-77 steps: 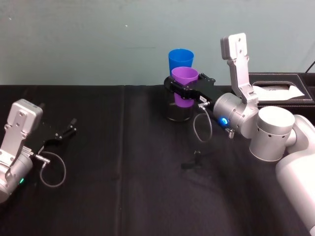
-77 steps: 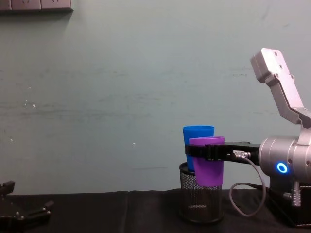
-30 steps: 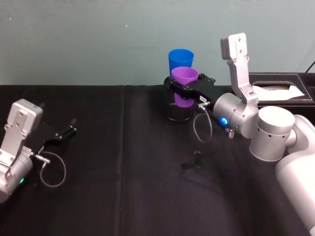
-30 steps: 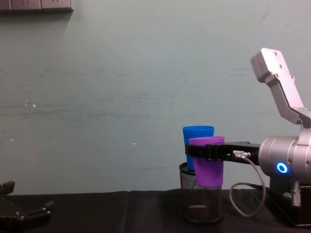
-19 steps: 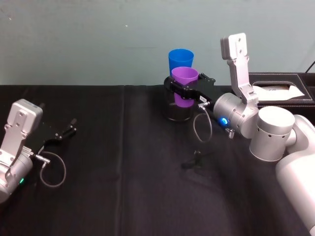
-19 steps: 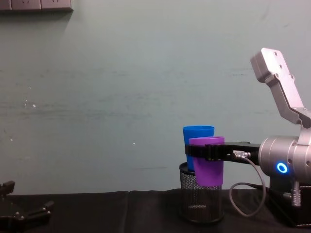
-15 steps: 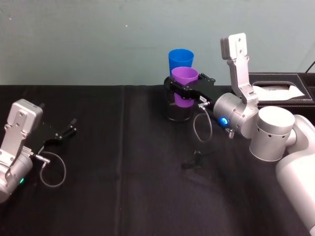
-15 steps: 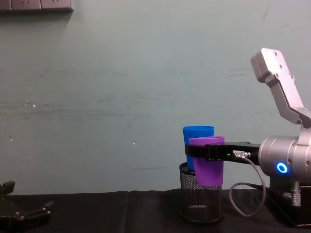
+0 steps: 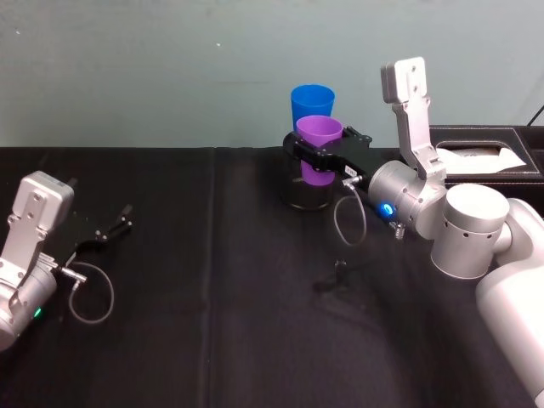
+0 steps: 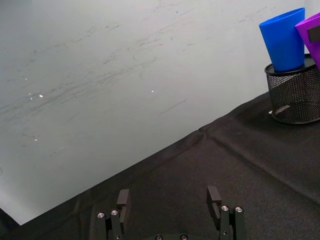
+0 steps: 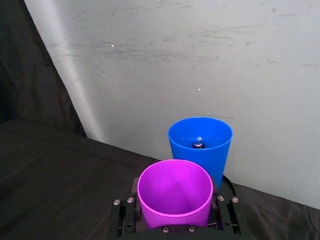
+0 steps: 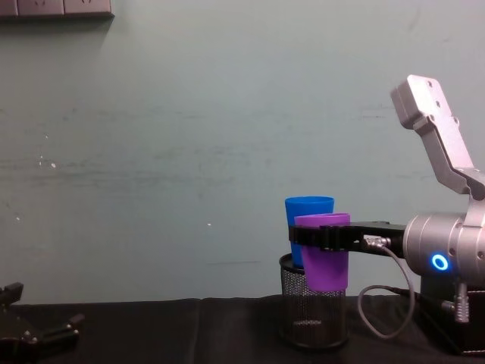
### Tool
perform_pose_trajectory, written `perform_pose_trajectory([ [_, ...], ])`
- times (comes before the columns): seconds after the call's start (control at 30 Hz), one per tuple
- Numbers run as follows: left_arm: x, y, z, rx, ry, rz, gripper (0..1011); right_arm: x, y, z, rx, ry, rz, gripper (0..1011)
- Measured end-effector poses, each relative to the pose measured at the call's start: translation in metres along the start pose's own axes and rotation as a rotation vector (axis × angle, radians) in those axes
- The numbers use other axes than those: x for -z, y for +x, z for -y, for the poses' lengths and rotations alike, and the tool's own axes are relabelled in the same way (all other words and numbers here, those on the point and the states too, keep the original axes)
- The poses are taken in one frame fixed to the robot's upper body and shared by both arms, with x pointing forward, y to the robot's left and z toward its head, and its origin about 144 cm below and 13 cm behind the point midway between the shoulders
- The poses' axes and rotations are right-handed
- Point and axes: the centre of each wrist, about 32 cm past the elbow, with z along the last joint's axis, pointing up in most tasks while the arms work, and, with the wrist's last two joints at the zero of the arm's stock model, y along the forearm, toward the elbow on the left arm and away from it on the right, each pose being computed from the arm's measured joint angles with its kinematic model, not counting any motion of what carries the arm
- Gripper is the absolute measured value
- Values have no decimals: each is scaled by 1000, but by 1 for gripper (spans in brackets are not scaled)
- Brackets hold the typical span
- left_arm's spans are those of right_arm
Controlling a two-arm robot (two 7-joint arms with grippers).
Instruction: Pick up one cup with a gripper and tap it against the other cup.
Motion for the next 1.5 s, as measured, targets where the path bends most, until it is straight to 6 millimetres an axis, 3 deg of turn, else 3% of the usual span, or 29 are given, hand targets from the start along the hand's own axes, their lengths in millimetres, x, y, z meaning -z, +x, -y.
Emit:
perform_pose_trajectory([
  [1.5,0,0,0,0,0,0,1000,0,0,0,0,0,0,739],
])
